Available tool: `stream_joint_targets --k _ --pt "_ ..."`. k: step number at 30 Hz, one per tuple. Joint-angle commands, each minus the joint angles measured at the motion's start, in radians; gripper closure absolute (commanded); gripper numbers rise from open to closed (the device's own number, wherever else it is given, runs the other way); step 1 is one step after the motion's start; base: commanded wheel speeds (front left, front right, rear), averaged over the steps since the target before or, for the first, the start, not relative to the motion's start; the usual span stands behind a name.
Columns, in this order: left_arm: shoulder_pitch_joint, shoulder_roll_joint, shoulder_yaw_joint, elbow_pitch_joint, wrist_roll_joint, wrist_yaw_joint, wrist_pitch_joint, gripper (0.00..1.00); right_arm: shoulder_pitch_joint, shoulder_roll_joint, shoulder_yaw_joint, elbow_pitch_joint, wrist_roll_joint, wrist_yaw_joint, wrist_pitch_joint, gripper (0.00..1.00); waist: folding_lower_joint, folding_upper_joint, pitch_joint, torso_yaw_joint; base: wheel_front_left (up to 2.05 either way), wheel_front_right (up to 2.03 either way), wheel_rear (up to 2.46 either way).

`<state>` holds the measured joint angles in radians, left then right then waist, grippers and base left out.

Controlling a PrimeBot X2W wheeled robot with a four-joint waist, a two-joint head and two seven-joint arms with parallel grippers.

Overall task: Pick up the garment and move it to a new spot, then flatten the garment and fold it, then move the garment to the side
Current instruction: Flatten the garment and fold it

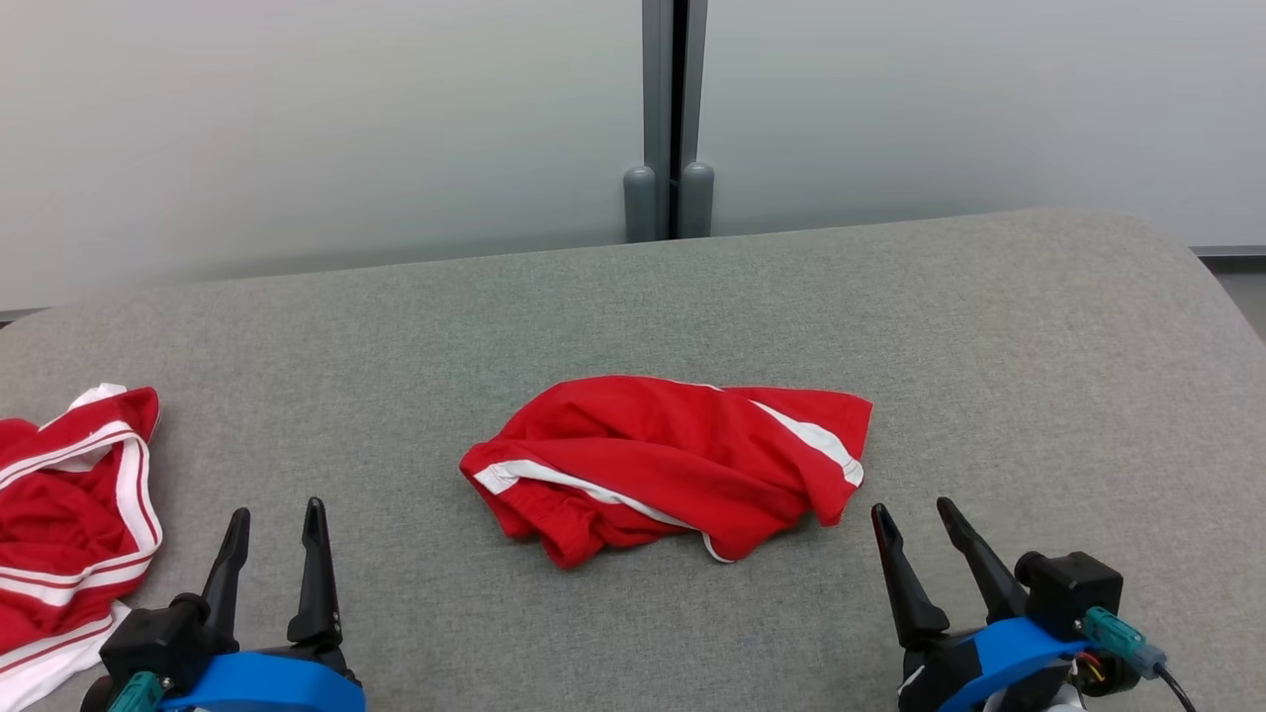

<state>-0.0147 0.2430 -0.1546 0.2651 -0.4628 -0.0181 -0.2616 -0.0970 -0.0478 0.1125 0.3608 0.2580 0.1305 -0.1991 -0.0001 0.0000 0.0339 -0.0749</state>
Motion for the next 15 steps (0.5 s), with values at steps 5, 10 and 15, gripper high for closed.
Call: stream_joint_targets --k 5,10,15 --pt "-0.002 -0.028 0.035 0.009 0.04 -0.028 -0.005 0.0 -0.025 -0.004 0.033 0.01 0.01 0.0 0.043 0.0 0.0001 0.0 0.01 0.014 0.0 0.0 0.0" --pt "-0.026 -0.048 0.041 0.016 0.064 -0.049 -0.005 0.0 -0.084 -0.005 0.072 0.07 0.043 0.0 0.101 0.0 0.0001 0.0 0.035 0.029 0.0 0.0 0.0" --pt "-0.043 -0.058 0.043 0.024 0.08 -0.062 -0.005 0.0 -0.139 -0.005 0.091 0.139 0.066 0.0 0.123 0.0 0.0001 0.0 0.052 0.047 0.0 0.0 0.0"
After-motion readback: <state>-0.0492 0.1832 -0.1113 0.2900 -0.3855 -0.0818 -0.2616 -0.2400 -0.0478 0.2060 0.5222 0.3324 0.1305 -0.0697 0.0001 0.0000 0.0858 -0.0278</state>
